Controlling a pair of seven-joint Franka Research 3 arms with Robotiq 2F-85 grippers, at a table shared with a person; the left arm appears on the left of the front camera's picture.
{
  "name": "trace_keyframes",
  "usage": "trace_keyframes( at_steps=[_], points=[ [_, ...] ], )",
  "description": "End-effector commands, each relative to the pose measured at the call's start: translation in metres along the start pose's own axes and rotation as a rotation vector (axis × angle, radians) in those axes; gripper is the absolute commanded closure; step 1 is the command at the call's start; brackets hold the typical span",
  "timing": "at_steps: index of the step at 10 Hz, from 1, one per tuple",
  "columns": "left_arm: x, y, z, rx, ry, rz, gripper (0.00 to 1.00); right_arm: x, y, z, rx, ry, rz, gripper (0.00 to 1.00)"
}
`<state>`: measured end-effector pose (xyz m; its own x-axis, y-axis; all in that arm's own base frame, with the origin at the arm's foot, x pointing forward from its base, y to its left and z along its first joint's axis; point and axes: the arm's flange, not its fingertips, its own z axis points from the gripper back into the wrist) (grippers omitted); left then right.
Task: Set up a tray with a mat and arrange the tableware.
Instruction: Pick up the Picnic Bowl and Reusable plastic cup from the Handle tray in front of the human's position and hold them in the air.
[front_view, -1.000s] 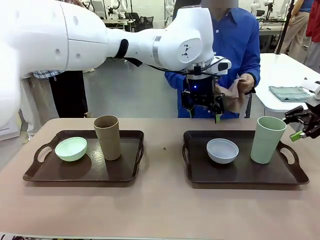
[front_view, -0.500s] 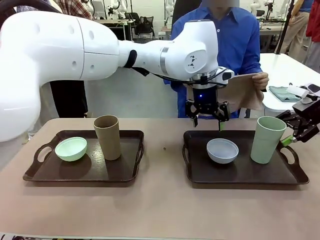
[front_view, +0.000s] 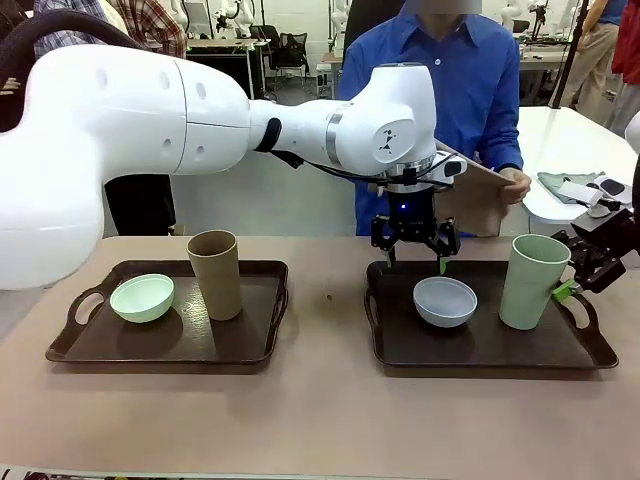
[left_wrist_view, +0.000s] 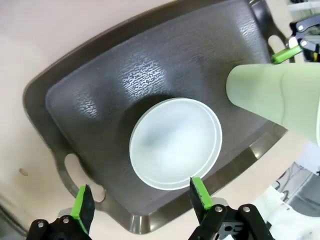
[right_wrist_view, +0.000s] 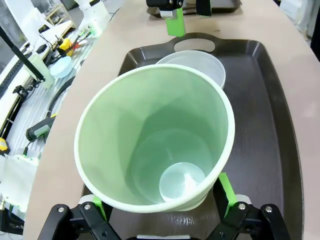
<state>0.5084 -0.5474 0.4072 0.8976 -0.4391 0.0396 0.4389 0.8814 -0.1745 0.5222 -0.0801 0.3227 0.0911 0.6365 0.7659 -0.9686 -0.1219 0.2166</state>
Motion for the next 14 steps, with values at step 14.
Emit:
trace_keyframes(
  at_steps=[14],
  points=[
    [0.004,0.026,-0.05,-0.218,0.106,-0.012,0.0,0.005,-0.033,-0.028,0.069,-0.133,-0.014,0.0]
  ],
)
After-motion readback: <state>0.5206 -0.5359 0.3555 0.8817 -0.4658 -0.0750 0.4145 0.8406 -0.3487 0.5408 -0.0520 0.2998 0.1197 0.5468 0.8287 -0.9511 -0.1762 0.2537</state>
